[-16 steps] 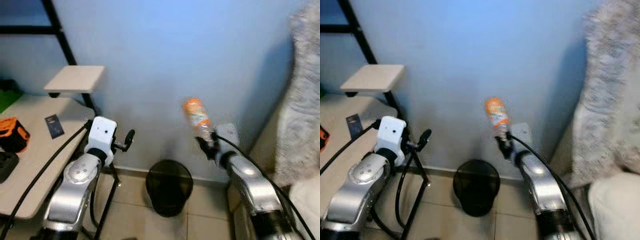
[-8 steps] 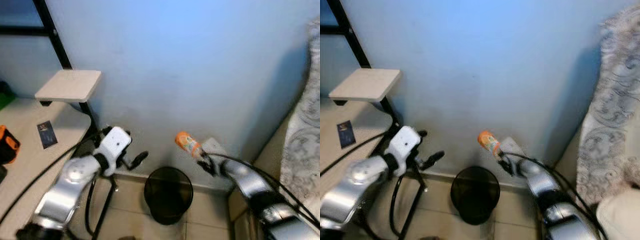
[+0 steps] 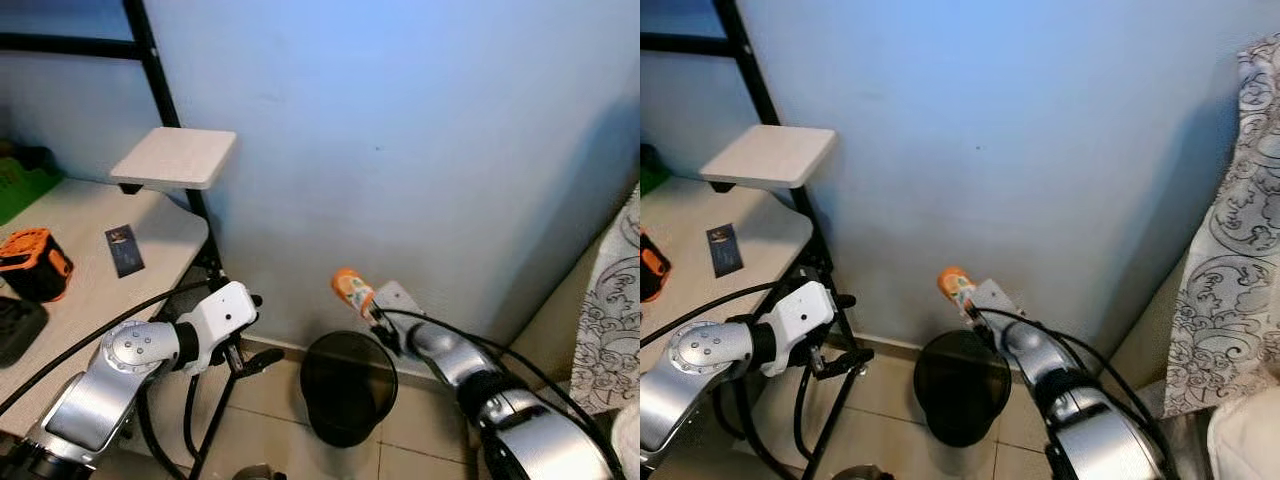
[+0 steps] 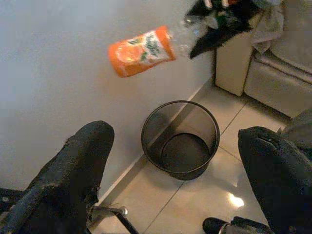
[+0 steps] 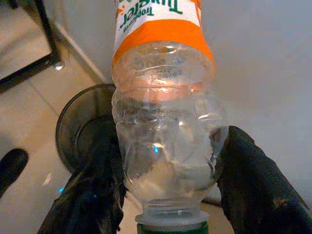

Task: Clean up the room

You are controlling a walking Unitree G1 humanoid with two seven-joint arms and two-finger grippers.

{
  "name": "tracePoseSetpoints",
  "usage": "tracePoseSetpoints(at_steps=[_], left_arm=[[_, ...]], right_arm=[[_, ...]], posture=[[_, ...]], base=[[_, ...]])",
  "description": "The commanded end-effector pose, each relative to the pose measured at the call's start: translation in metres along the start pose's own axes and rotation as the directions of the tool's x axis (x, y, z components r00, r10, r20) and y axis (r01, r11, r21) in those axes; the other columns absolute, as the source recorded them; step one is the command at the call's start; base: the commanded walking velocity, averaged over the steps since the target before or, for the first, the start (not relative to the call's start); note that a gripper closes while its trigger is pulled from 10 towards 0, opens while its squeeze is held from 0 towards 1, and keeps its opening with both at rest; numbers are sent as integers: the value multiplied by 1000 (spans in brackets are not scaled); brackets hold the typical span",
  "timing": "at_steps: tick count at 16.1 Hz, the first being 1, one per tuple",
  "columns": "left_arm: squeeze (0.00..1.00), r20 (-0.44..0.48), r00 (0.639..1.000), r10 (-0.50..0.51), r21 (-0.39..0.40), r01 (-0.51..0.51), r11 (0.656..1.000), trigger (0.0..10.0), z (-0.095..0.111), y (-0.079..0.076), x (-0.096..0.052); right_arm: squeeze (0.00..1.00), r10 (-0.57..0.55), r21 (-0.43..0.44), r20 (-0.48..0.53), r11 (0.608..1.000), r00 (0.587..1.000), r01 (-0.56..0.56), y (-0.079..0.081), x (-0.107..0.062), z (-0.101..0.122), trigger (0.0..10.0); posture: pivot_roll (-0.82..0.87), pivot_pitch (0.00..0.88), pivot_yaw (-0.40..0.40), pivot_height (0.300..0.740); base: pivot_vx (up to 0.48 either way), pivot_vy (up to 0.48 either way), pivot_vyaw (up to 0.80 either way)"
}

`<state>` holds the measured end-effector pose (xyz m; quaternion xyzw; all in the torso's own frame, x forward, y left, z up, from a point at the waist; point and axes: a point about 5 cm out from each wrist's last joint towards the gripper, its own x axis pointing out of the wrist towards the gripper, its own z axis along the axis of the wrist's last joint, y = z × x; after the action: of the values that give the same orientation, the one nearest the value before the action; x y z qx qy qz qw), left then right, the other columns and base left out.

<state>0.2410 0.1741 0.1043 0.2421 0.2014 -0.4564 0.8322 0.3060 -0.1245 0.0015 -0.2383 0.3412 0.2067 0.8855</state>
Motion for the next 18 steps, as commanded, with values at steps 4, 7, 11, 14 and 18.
tracePoseSetpoints(at_steps=[4,7,11,14,18], left_arm=[[0,-5,1000,2,25,-2,1000,10000,2,6,-4],[0,-4,1000,7,22,-7,1000,10000,2,7,-5],[0,0,1000,7,22,-7,1000,10000,3,8,-2],[0,8,1000,15,7,-15,1000,10000,3,5,0],[0,56,995,82,-97,-76,992,10000,4,-6,9]], right_arm=[[1000,-10,-5,22,1000,1000,10,0,1,8,10000],[1000,-7,-4,25,1000,1000,7,3,2,10,10000],[1000,56,108,38,992,998,-60,11,2,2,10000],[1000,24,210,44,977,999,-33,2,0,-9,10000],[1000,-58,401,136,916,989,-2,-14,-10,-27,10000]], posture=[[21,0,5,740],[18,0,8,740],[17,0,12,740],[8,0,20,740],[-18,0,44,740]], base=[[0,0,0],[0,0,0],[0,0,0],[0,0,0],[0,0,0]])
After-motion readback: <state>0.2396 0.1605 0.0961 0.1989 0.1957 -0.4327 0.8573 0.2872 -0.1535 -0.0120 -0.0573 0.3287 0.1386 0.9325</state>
